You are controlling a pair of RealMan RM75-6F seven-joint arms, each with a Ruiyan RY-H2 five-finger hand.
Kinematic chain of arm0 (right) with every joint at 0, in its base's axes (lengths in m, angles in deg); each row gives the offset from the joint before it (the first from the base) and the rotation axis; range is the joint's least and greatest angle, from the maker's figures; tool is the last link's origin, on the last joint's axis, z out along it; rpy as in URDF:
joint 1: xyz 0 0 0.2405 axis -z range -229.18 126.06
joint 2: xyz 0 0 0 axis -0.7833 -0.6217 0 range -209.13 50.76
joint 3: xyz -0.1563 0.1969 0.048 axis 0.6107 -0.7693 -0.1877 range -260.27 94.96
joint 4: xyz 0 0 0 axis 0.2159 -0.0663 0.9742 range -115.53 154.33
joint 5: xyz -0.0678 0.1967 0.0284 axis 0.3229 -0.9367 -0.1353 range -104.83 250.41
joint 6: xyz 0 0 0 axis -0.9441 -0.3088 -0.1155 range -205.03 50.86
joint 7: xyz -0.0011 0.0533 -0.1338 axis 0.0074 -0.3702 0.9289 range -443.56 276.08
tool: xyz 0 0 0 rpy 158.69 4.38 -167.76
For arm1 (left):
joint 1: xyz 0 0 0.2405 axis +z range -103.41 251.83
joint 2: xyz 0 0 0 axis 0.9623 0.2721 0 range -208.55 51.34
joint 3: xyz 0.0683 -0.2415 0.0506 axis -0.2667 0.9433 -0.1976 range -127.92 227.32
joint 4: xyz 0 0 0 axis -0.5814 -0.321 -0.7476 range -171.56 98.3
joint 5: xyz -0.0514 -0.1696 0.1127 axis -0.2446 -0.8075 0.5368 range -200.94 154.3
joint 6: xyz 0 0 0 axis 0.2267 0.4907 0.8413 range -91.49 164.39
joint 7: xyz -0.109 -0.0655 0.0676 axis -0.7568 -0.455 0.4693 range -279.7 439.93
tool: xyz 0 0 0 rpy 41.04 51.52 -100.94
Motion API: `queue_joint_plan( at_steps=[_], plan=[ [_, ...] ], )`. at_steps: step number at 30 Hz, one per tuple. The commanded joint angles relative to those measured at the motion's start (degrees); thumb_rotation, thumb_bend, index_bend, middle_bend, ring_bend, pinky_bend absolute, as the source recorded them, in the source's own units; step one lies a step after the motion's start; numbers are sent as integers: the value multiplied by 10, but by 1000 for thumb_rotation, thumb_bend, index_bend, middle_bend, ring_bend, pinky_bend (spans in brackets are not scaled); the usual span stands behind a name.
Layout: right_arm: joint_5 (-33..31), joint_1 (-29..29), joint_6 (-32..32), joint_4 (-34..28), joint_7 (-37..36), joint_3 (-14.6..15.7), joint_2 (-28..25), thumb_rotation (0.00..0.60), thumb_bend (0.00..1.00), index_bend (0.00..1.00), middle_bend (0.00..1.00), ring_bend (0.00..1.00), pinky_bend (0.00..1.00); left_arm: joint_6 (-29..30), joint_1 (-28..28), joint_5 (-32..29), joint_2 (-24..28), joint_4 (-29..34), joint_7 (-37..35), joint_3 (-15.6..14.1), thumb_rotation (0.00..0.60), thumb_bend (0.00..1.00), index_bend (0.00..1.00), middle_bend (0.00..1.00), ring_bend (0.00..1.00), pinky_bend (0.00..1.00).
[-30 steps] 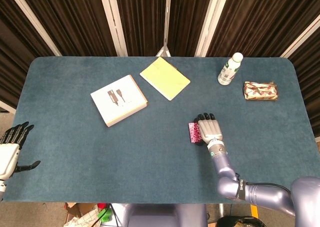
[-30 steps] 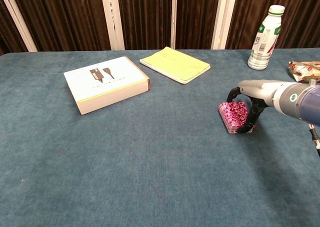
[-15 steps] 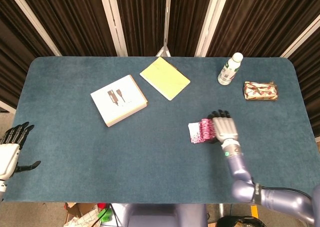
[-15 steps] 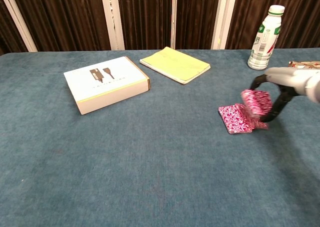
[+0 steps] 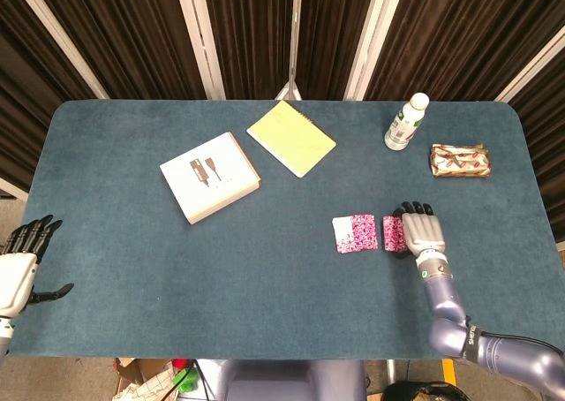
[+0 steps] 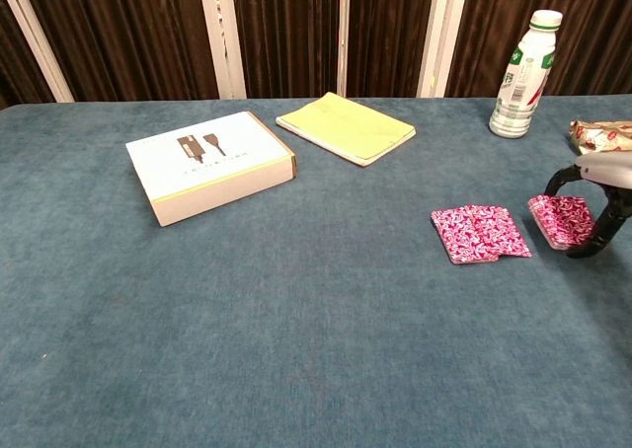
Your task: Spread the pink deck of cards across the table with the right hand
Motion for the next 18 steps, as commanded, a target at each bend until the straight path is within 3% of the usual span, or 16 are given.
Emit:
queue_joint_plan(
  at_steps=[1, 5, 11, 18],
  plan=[
    [-6, -3, 1, 1, 8, 3, 2, 600, 419, 110, 26, 0, 0, 0, 0, 0, 0, 0, 0, 0, 600, 0, 0, 0, 0, 0],
    [-21, -7, 3, -4, 25, 7, -1, 600, 400, 4, 0, 0, 0, 0, 0, 0, 1, 0, -1, 0, 600, 0, 0, 0, 0, 0],
    [-47, -15, -3, -27, 50, 10, -7, 600, 391, 0, 0, 0, 0, 0, 0, 2, 3, 2, -3, -1, 600, 0, 0, 0, 0, 0],
    [-24, -26, -15, -73, 53, 1, -12, 600, 391, 0, 0, 0, 0, 1, 1, 1, 5, 2, -9, -1, 600, 0, 0, 0, 0, 0]
  ],
)
